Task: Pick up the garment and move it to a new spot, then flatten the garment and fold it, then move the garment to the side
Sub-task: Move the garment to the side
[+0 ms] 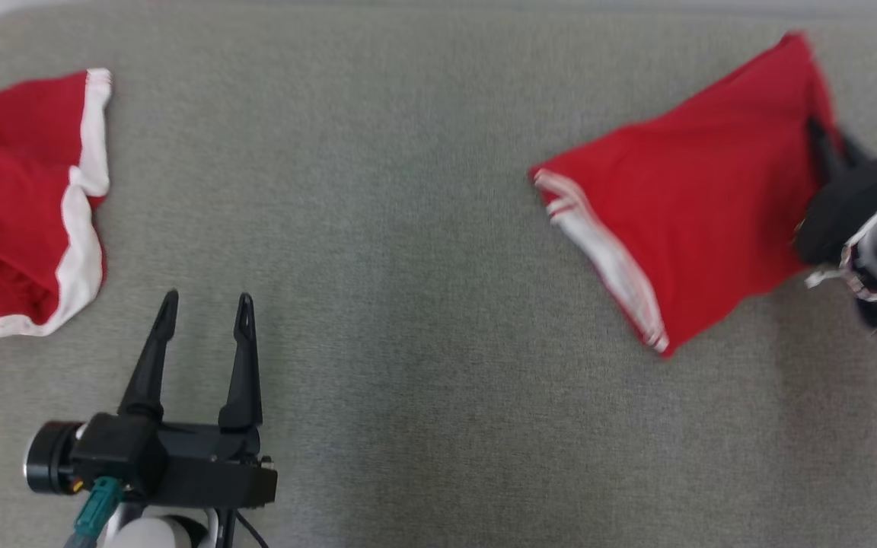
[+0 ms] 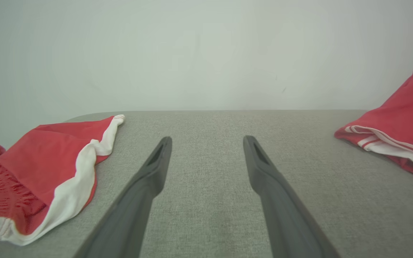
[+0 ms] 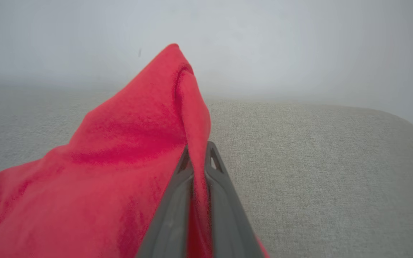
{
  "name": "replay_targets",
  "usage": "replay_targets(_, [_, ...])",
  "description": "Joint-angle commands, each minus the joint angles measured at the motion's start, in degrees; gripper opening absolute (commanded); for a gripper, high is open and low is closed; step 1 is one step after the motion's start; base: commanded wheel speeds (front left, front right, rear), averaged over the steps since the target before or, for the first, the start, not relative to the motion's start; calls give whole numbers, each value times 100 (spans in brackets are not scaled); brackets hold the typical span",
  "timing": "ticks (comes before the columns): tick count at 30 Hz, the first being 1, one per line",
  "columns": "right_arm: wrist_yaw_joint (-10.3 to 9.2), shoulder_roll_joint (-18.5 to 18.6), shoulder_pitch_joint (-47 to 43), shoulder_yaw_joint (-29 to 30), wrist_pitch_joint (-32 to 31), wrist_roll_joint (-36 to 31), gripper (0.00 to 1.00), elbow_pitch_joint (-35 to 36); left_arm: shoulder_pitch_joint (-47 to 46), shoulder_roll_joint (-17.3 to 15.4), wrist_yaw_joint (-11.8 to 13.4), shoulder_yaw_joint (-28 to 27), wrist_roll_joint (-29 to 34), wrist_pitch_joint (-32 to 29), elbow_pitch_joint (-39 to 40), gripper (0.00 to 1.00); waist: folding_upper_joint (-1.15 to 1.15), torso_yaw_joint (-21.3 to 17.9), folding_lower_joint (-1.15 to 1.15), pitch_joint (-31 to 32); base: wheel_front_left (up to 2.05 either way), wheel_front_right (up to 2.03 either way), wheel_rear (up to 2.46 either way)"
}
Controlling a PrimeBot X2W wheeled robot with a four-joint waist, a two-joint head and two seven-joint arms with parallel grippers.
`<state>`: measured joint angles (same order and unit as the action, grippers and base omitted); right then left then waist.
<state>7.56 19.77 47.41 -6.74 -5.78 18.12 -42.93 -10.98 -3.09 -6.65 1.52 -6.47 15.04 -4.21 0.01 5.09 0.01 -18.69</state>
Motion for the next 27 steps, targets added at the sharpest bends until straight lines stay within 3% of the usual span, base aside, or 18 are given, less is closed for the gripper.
replay_targets(1, [-15, 305, 317, 9, 51, -17, 0, -49, -199, -41, -31, 16, 55, 18, 123, 100, -1, -268, -1, -727, 0, 0, 0])
replay_targets(8, [-15, 885, 944, -32, 112, -26, 0, -51, -397, -293, -55, 64, 183, 18, 528, 100, -1, -753, -1, -1256, 0, 0, 0])
replay_targets(14, [-15, 1173, 1355, -108, 65, -55, 0, 12, -400, -489, -29, 43, 266, 7, 900, 100, -1, -1161, -1, -1550, 0, 0, 0])
replay_targets(27, [-15, 1661, 2027, -263, -53, -85, 0, -100, -216, -721, 63, -32, 308, -331, 1703, 100, -1, -1507, -1, -1875, 0, 0, 0])
